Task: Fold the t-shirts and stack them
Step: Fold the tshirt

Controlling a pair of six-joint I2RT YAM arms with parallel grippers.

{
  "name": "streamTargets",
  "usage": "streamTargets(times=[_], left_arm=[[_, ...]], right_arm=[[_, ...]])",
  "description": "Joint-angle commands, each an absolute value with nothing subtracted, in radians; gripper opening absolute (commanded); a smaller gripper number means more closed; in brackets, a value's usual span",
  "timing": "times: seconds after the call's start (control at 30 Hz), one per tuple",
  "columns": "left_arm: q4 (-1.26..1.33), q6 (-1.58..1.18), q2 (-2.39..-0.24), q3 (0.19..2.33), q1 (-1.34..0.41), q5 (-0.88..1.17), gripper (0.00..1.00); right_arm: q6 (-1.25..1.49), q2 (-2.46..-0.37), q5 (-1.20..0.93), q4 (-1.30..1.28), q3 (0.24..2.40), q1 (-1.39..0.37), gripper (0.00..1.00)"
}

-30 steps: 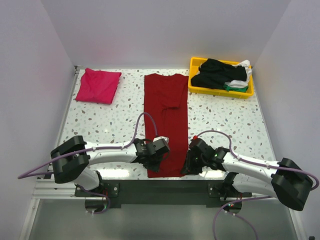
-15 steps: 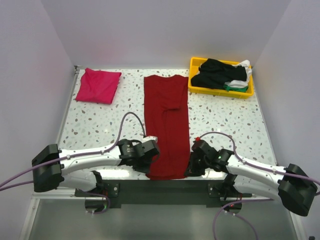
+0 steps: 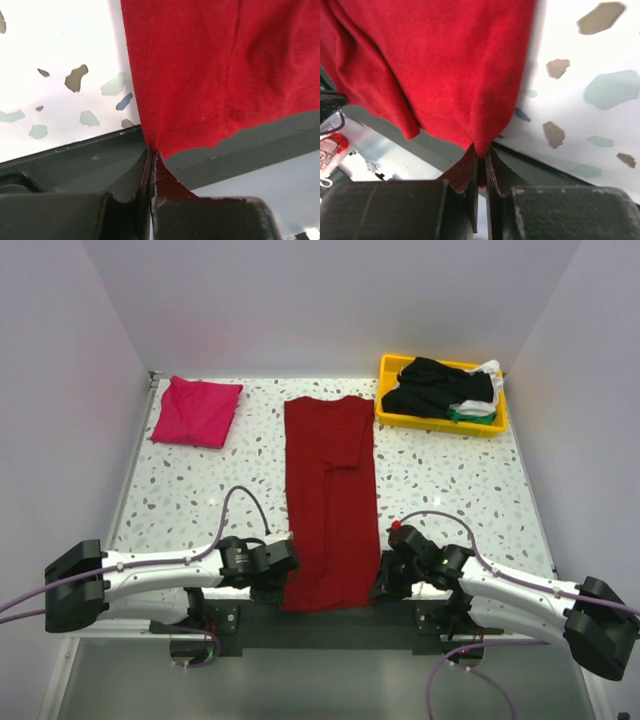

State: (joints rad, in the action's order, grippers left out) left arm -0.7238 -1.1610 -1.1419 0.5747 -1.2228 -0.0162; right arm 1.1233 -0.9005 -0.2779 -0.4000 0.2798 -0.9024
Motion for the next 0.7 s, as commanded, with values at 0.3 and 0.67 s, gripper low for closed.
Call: streamTargets(times=[0.3, 0.67], left_arm=[[-0.807, -1.132, -1.118, 0.756, -1.189, -0.195, 0.0], [-0.651, -0.775, -1.36, 1.026, -0.861, -0.353, 0.0]], right_arm=[[0.994, -0.917, -0.115, -0.587, 0.578, -0.888, 0.0], [0.796, -1.236, -0.066, -0.482, 0.868, -0.669, 0.0]])
